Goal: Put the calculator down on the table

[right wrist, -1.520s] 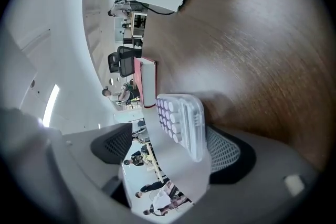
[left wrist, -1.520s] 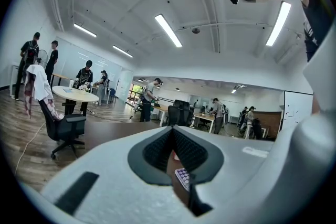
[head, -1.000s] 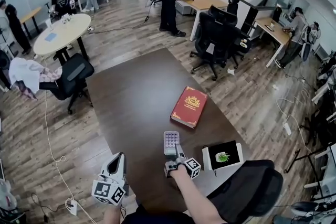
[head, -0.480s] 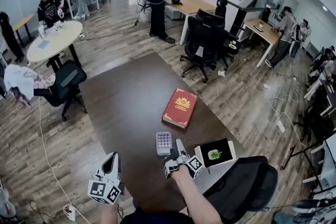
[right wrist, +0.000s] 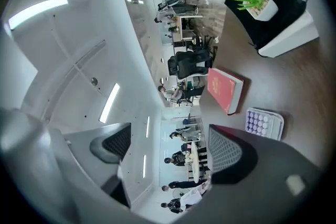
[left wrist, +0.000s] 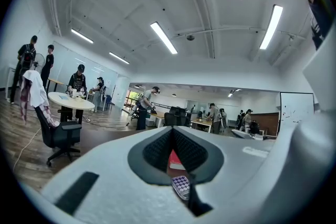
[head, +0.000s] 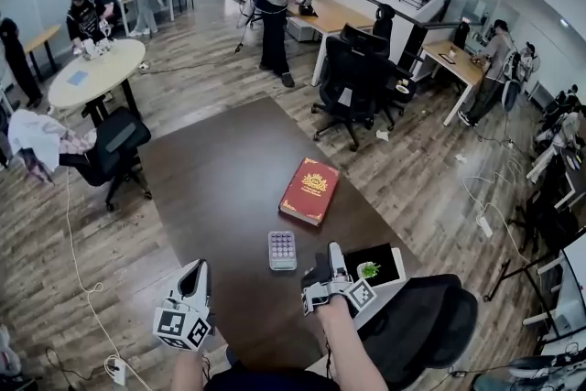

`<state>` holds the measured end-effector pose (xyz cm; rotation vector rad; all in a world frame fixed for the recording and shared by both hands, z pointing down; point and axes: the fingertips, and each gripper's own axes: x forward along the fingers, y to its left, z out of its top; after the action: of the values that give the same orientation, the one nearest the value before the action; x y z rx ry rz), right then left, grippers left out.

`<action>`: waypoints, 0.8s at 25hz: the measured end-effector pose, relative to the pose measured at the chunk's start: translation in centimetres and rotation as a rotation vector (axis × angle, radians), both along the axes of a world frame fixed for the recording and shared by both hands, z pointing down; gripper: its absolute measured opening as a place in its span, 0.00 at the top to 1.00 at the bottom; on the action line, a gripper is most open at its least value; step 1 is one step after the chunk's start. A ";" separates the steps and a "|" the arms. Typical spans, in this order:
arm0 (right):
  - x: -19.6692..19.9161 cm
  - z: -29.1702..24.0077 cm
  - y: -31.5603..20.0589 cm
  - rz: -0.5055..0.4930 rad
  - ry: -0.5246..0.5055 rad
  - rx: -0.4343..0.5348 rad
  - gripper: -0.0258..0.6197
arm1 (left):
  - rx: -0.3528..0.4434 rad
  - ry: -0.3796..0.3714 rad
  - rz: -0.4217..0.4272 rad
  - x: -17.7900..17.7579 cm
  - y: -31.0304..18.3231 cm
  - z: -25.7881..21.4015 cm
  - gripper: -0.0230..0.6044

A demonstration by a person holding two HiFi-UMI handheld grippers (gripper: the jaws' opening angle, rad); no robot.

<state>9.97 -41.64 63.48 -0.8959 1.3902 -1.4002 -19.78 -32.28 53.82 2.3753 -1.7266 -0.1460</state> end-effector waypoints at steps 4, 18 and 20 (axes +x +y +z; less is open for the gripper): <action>1.3 -1.9 0.7 0.024 0.046 0.045 0.26 | 0.009 -0.017 -0.006 0.0 0.0 -0.2 0.97; 2.5 -8.8 3.0 0.011 0.783 0.275 0.29 | 0.039 -0.086 0.050 2.5 0.7 -1.2 0.97; 2.0 -9.5 3.2 -0.003 0.949 0.313 0.29 | 0.039 -0.081 0.061 2.7 0.8 -1.2 0.97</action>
<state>12.00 -38.41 53.93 -1.4184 2.2185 -0.6974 -17.08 -31.49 52.67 2.4912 -1.6985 -0.0753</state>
